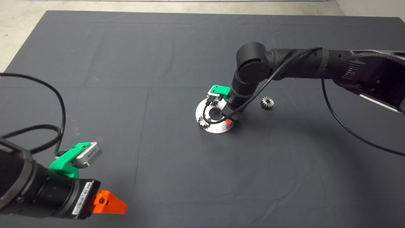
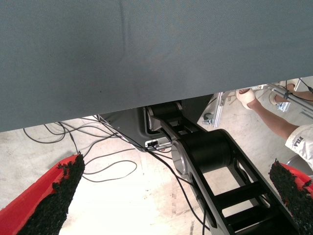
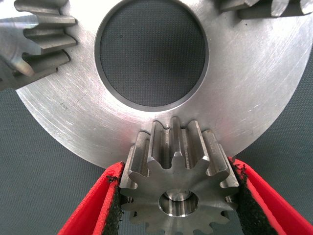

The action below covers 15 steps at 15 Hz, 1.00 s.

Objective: Remove an incorrectly installed larger gear and replace it with the correct smaller gear

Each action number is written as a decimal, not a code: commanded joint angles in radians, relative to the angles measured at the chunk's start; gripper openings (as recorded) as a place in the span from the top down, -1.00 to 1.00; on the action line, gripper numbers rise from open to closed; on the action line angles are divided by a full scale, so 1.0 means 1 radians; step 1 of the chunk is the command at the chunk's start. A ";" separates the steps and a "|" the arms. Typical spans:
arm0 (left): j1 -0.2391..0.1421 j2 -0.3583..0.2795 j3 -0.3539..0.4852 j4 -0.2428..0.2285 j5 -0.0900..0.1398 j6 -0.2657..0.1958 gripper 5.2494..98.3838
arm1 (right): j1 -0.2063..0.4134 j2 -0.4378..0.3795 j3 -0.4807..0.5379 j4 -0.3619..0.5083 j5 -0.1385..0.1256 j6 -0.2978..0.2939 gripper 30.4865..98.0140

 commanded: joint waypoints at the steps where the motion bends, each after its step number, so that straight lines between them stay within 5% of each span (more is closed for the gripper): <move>1: -0.011 -0.006 0.018 -0.021 0.000 0.003 -0.99 | 0.011 0.012 0.002 -0.033 -0.131 -0.001 0.36; 15: -0.010 -0.003 0.017 -0.023 0.001 -0.002 -0.99 | 0.051 0.010 0.017 -0.030 -0.131 0.006 0.39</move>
